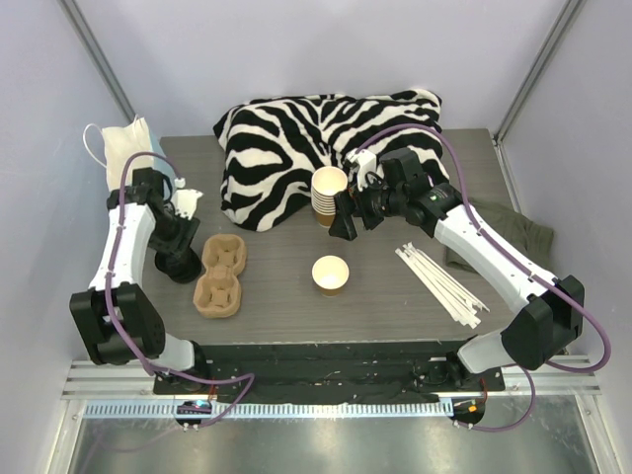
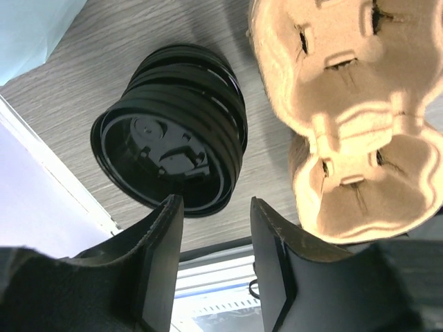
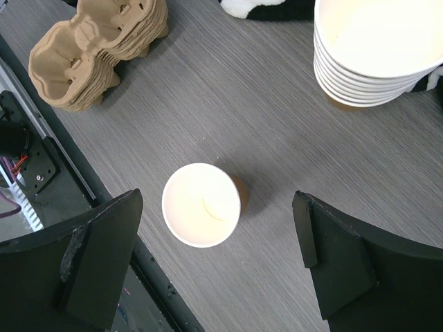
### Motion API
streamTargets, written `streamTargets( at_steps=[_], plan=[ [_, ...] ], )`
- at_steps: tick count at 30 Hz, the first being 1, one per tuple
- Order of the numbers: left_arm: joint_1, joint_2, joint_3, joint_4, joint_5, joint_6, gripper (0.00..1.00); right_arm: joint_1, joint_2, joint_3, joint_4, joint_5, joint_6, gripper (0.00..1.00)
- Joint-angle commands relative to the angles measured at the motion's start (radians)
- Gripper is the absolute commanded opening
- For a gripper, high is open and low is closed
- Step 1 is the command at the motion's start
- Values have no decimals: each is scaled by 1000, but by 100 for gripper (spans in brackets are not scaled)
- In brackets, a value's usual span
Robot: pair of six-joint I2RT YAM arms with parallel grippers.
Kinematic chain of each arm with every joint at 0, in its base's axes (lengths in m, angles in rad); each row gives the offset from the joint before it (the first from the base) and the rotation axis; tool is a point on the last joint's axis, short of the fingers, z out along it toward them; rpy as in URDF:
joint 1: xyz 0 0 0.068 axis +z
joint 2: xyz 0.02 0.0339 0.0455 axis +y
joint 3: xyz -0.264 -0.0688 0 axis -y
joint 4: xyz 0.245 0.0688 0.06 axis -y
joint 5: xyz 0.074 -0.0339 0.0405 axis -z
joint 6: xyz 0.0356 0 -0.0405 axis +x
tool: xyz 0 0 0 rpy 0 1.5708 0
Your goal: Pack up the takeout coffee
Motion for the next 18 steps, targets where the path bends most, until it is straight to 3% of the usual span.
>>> streamTargets(
  at_steps=[1,5,18],
  plan=[
    [60,10,65,-78,93,55,46,-2,-1,43,8,-14,1,100],
    [85,33,88,-107,135,76,39,-1,0,39,9,-17,1,100],
    [105,116,133,-138,244,47,36,-4,0,34,9,-17,1,100]
  ],
)
